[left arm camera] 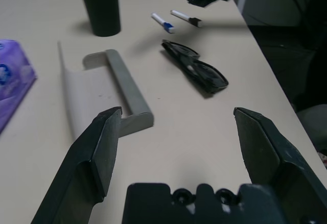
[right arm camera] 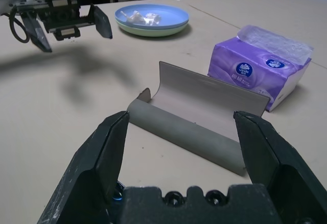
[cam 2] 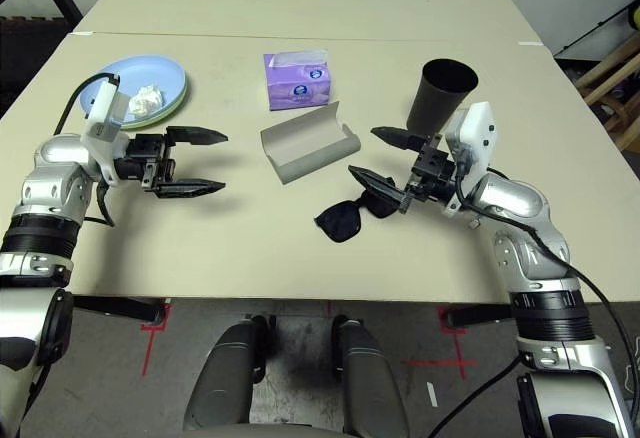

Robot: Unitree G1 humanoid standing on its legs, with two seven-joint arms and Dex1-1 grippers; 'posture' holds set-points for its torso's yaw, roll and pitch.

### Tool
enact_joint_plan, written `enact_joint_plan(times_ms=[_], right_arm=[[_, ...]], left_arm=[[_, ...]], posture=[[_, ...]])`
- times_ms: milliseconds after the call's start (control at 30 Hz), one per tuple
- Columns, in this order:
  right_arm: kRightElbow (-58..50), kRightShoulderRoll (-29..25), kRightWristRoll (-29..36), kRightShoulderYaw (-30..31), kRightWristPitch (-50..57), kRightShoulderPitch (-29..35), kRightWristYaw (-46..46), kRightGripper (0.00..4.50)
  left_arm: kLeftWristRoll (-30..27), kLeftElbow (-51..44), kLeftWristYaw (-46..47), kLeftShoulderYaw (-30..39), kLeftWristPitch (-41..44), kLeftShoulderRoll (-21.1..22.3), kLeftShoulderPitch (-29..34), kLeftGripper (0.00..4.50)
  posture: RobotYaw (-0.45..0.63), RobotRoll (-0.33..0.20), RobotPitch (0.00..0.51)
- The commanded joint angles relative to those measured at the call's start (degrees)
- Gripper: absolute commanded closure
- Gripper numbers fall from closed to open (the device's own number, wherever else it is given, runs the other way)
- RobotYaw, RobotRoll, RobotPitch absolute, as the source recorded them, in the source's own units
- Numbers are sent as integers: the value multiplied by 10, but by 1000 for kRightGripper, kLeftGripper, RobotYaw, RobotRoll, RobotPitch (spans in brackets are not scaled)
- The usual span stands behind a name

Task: Organize and tidy the items on the table.

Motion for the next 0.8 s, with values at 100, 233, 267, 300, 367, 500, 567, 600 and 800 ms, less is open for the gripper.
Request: enact_joint_plan(times_ms=[100, 233, 267, 300, 367, 500, 567, 600, 800], right_arm=[[-38, -25, -3, 27, 62, -29, 6, 0], [-68, -76, -38, 75, 110, -44, 29, 0], [-74, -87, -55, 87, 124, -50, 21, 0], [-79, -95, -67, 95, 134, -54, 15, 0], [-97, -122, -102, 118, 152, -65, 13, 0], [-109, -158, -123, 150, 151, -99, 62, 0], [-111, -166, -118, 158, 155, -117, 89, 0], [-112, -170, -118, 163, 158, -128, 101, 0], [-117, -199, -176, 211, 125, -164, 150, 0]], left_arm=[[-4, -7, -7, -23, -28, -9, 5, 46], [-2, -7, -7, -25, -37, -15, 8, 46], [-1, -7, -7, -24, -39, -18, 10, 46], [0, -7, -7, -24, -41, -20, 11, 46], [2, -7, -7, -24, -46, -24, 14, 46], [3, -3, -7, -31, -56, -25, 14, 46], [2, -1, -7, -35, -59, -25, 13, 46], [1, 0, -7, -37, -61, -25, 11, 46], [-18, -2, -7, -29, -82, -41, 9, 46]], posture=[[94, 0, 233], [101, 0, 221], [104, 0, 222], [104, 0, 222], [105, 0, 226], [99, 0, 229], [96, 0, 232], [95, 0, 234], [95, 0, 235]])
